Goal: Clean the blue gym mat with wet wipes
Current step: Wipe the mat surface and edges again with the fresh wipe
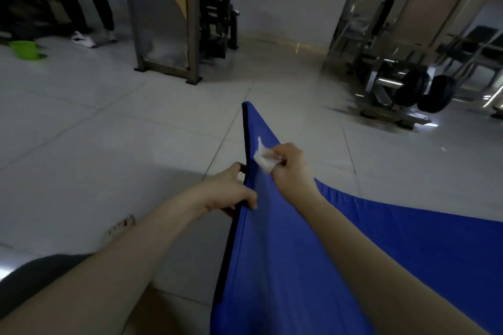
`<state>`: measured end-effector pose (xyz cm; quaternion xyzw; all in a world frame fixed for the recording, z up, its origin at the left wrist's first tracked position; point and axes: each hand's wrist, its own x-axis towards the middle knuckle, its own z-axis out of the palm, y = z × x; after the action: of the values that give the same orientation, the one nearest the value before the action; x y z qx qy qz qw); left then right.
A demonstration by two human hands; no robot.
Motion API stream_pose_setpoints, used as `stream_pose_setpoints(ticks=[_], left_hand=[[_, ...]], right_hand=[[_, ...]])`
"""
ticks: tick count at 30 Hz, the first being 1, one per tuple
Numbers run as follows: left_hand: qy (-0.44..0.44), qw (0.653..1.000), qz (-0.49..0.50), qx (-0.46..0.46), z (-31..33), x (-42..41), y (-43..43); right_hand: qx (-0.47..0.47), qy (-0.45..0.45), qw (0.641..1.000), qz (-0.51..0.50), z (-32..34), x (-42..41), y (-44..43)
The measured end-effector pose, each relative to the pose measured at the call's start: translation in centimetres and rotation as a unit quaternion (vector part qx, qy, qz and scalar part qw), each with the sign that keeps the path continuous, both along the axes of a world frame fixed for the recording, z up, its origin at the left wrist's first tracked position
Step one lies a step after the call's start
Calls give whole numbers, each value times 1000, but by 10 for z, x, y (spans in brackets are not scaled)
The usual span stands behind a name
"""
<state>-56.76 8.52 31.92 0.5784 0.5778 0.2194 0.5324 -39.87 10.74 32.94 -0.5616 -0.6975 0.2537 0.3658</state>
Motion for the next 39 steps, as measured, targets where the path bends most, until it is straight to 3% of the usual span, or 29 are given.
stream_pose_setpoints(ticks=[3,7,10,14,19,23,30,34,37,39], left_hand=[[12,999,30,42,-6,6,10],[-35,997,34,62,-10,16,20],[-33,996,57,65,-8,20,27],[-56,995,69,41,2,14,45],[-35,999,10,27,-4,18,62],[-20,998,30,52,-10,14,67],[-64,988,134,35,-22,9,77],[-70,993,76,54,-18,7,78],[-70,994,55,68,-11,8,75],[-79,993,41,79,-10,7,73]], right_hand=[[-28,-36,997,68,-9,-13,5],[-38,-87,989,116,0,-2,15],[-18,-106,989,104,7,9,20],[27,-39,996,70,10,5,31],[65,-61,995,37,-2,-2,55],[92,-81,993,-8,-6,-9,72],[11,-98,994,36,-3,-34,85],[22,-57,993,99,1,-22,82],[97,-87,990,49,7,-24,109],[99,-77,992,12,16,-30,144]])
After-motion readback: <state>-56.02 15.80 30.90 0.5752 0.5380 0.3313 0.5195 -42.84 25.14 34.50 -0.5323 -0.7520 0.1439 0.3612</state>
